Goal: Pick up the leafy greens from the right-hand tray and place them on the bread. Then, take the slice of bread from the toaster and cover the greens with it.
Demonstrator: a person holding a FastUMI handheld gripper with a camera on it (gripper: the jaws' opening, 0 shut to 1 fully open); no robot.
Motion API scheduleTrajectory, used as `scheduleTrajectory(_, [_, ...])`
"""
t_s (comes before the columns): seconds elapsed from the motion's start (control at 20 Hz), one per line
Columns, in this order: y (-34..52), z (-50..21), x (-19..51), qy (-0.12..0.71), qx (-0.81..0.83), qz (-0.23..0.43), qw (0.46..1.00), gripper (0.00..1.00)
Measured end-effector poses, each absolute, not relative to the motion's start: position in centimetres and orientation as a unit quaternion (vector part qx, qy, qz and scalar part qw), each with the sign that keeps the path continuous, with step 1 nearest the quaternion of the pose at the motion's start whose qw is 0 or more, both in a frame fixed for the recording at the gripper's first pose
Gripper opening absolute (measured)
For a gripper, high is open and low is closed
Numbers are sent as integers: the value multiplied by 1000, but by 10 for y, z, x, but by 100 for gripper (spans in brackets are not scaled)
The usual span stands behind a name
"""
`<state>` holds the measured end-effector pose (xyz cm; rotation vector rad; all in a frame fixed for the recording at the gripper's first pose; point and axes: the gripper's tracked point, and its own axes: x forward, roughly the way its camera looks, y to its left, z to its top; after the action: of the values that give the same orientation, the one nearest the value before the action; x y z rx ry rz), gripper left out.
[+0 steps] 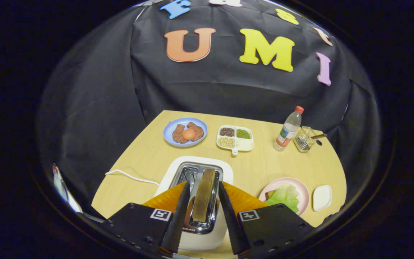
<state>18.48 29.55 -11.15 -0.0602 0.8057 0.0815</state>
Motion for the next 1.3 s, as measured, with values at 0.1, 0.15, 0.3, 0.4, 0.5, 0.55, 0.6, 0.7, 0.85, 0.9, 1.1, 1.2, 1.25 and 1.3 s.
scheduleTrajectory(0.1, [298, -103, 187, 398, -16, 47, 916, 40])
scheduleTrajectory(0.15, [302, -118, 188, 396, -13, 44, 917, 27])
scheduleTrajectory(0.3, [305, -108, 179, 394, -14, 48, 918, 14])
scheduleTrajectory(0.4, [303, -105, 176, 395, -5, 46, 918, 1])
scheduleTrajectory(0.5, [308, -98, 171, 388, -2, 55, 920, 1])
scheduleTrajectory(0.55, [306, -91, 168, 380, 0, 55, 923, 1])
scheduleTrajectory(0.6, [306, -85, 165, 372, 0, 56, 926, 1])
scheduleTrajectory(0.7, [307, -71, 160, 358, -4, 58, 932, 1])
scheduleTrajectory(0.85, [305, -52, 150, 337, -8, 59, 940, 1])
scheduleTrajectory(0.9, [304, -46, 147, 330, -7, 60, 942, 1])
scheduleTrajectory(1.1, [300, -16, 129, 300, -1, 77, 951, 1])
scheduleTrajectory(1.2, [293, -4, 122, 294, 0, 81, 952, 1])
scheduleTrajectory(1.25, [290, 2, 119, 286, 2, 85, 955, 1])
scheduleTrajectory(1.3, [288, 8, 117, 279, 3, 87, 956, 1])
